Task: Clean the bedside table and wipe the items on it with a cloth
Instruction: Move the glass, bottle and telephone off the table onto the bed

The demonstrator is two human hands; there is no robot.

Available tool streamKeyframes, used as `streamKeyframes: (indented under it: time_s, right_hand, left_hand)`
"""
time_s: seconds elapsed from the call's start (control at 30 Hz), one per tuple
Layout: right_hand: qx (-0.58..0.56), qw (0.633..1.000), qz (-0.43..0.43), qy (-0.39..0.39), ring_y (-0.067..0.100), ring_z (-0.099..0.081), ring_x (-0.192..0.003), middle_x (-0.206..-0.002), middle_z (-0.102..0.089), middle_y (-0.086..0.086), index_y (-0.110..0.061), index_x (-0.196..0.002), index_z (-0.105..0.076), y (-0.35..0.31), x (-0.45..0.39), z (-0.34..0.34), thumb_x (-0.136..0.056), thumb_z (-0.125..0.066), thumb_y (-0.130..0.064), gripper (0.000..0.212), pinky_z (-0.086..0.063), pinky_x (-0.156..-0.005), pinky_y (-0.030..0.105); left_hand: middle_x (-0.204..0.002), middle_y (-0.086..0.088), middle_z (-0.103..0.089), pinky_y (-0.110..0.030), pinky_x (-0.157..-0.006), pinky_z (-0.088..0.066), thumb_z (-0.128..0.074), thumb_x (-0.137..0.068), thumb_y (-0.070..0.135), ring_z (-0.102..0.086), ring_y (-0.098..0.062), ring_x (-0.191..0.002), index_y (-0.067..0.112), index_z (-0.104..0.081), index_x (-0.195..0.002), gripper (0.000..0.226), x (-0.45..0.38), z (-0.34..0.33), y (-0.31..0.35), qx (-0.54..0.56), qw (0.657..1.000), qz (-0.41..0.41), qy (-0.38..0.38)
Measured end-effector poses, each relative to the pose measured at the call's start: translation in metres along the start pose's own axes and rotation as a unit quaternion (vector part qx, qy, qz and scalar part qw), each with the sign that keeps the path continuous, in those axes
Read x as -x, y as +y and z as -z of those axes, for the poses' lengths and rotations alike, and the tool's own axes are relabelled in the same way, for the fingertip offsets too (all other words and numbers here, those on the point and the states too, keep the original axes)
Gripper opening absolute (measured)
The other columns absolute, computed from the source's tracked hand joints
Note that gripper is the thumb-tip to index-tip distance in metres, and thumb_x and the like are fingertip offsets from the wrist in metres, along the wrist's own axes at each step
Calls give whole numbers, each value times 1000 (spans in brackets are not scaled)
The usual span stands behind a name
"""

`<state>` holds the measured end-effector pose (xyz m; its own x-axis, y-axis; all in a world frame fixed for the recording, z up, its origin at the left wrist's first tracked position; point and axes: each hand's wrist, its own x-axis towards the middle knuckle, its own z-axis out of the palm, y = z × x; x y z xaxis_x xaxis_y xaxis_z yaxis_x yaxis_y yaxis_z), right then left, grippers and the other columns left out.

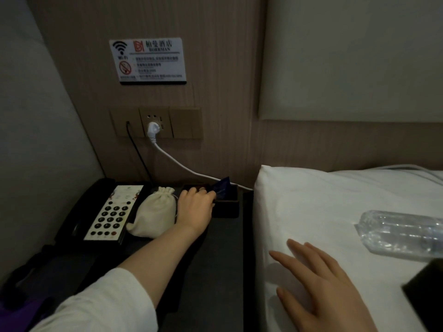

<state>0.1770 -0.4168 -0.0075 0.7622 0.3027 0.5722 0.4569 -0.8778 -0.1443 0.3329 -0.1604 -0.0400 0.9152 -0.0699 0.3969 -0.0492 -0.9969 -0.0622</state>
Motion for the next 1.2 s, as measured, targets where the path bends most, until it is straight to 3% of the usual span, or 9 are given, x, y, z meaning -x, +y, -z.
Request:
streamKeyframes:
  time_s: [0.13, 0.3, 0.53, 0.77, 0.97, 1.2]
  right_hand:
    - [0, 1000, -7, -8, 36, -70, -96, -109, -72, 6, -28, -103, -76, -2, 1, -1, -32, -97, -28, 74, -57, -68, 54]
    - [-13, 1000, -7, -10, 37, -69, -97, -110, -72, 8, -28, -103, -76, -2, 1, -1, -32, -97, -26, 74, -57, -69, 55]
    - [-25, 999, -11, -16, 36, -69, -97, -111, -72, 7, -29, -103, -76, -3, 2, -1, -35, -96, -26, 71, -58, -72, 51]
    - [-9, 999, -20, -33, 32, -71, -91, -105, -74, 5, -31, -97, -77, -6, 1, 2, -29, -97, -33, 71, -59, -64, 49]
    - [-22, 996, -31, -77, 26, -73, -88, -102, -75, 1, -37, -93, -77, -12, 0, 8, -25, -92, -44, 70, -60, -59, 39]
    - [-18, 994, -60, -88, 18, -73, -89, -101, -74, -6, -44, -91, -75, -15, 4, 15, -27, -87, -54, 66, -60, -66, 32]
  left_hand:
    - [-108, 4, -66, -33, -82, -37, -49, -95, 35, -53, -20, -106, 27, -59, -110, 20, 2, 4, 2, -1, 999, -31, -9]
    - [-112, 1, -66, -33, -89, -39, -51, -94, 35, -51, -22, -117, 27, -56, -116, 24, 3, 4, 4, 0, 999, -28, -35]
    - [-104, 5, -68, -32, -82, -41, -55, -92, 35, -55, -18, -109, 29, -60, -111, 20, 7, 11, 0, 23, 999, -33, -28]
    - [-96, 4, -67, -33, -79, -40, -56, -91, 30, -60, -20, -94, 25, -62, -101, 12, -4, 56, 4, 49, 995, -86, 21]
    - [-92, 7, -66, -29, -71, -35, -59, -90, 29, -61, -18, -88, 27, -63, -101, 11, -25, 106, 42, 84, 985, -130, 76]
    - [-105, 3, -67, -33, -77, -40, -56, -92, 30, -60, -23, -98, 25, -63, -110, 19, -48, 145, 133, 117, 971, -195, 75]
